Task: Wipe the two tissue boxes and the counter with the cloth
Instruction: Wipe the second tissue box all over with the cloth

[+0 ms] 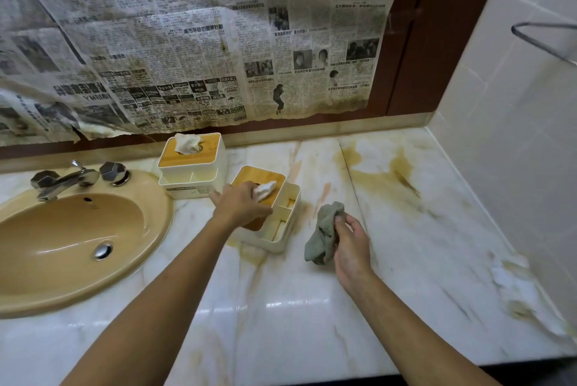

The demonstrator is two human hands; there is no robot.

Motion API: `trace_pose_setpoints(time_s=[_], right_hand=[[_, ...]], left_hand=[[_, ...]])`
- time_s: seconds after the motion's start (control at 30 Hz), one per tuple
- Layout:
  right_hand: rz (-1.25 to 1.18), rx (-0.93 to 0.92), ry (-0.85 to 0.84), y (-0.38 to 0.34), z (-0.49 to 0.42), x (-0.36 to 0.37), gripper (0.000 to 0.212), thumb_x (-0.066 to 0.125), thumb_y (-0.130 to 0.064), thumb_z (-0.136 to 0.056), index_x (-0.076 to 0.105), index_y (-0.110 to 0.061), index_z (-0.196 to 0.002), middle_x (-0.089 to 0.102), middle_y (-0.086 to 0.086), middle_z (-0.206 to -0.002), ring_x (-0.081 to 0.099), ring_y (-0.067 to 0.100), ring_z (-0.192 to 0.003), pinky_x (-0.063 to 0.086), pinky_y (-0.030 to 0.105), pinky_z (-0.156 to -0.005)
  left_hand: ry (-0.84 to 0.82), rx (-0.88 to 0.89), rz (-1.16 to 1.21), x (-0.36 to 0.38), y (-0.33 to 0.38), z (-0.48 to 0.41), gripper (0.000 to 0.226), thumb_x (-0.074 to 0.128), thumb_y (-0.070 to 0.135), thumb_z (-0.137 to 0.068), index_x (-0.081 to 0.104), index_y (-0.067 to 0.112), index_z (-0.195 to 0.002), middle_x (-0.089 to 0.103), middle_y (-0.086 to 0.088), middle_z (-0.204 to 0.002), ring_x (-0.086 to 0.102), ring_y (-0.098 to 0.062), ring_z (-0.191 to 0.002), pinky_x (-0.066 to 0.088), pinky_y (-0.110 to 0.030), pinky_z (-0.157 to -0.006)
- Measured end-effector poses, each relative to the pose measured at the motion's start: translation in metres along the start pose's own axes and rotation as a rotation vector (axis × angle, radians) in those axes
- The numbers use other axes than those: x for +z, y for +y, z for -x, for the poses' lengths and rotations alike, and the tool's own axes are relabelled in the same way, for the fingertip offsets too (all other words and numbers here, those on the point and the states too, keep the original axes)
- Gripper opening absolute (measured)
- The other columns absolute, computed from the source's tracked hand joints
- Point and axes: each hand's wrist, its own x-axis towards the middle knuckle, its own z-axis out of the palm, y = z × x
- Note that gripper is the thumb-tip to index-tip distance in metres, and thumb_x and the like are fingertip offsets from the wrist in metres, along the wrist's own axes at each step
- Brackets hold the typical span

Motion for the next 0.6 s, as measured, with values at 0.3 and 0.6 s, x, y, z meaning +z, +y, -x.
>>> trace_pose_setpoints(time_s=[0.3,0.6], right_hand=[[0.136,0.069,-0.048,0.064,0.027,0.043,0.013,0.055,-0.024,-0.101,0.064,-0.025,-0.11,0.069,-0.009,-0.106,0.065,0.01,-0.099,0.061,0.031,-0.074],[0.156,-0.099,0.057,0.048,-0.038,0.074,0.027,0.063,-0.009,-0.095,0.068,-0.016,-0.121,0.069,0.0,-0.118,0.065,0.015,-0.108,0.052,0.022,-0.087]], left_hand=[[0.019,0.037,0.022,-0.003,-0.009,0.003,0.065,0.076,0.065,-0.066,0.064,0.034,-0.122,0.053,0.007,-0.092,0.045,-0.028,-0.117,0.021,-0.038,-0.078],[0.046,0.066,0.026,-0.004,-0.012,0.004,0.059,0.075,0.065,-0.068,0.068,0.033,-0.117,0.053,0.005,-0.091,0.041,-0.026,-0.116,0.017,-0.039,-0.081]])
